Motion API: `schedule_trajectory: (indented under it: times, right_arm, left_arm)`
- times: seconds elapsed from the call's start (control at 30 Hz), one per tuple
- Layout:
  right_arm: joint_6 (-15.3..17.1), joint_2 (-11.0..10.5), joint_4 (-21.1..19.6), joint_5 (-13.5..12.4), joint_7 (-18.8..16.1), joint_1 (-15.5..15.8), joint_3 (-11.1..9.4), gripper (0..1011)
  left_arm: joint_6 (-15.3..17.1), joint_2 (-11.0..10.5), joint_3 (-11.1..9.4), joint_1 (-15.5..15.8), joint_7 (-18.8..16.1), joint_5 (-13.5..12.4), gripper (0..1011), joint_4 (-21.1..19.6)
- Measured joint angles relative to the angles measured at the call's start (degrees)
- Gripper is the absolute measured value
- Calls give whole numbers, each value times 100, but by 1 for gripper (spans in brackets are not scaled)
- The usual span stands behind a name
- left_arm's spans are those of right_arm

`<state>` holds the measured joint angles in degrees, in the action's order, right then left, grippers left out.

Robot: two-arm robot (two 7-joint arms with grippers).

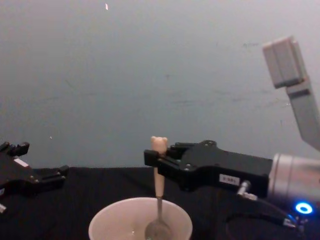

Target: Pick up the stirring spoon with one hand, stir inside the cup, then place it back in its original position.

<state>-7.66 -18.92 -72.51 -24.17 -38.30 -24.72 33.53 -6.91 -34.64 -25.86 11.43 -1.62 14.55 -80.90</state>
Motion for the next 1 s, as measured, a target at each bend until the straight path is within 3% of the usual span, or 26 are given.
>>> schedule_trajectory:
  times: [0.33,0.57,0.83,1.0]
  right_arm:
    - [58,-214,-336,-178,-136,237,-58,188]
    - [58,-260,-533,-265,-296,342,86,188]
    - [55,-96,-349,-189,-322,213,289,188]
    - [15,125,-42,-129,-274,14,358,188]
  left_arm:
    - [0,0,0,0,0,0,1001,0]
    - [0,0,0,0,0,0,1001,0]
    - [0,0,0,0,0,0,1001,0]
    - [0,0,0,0,0,0,1001,0]
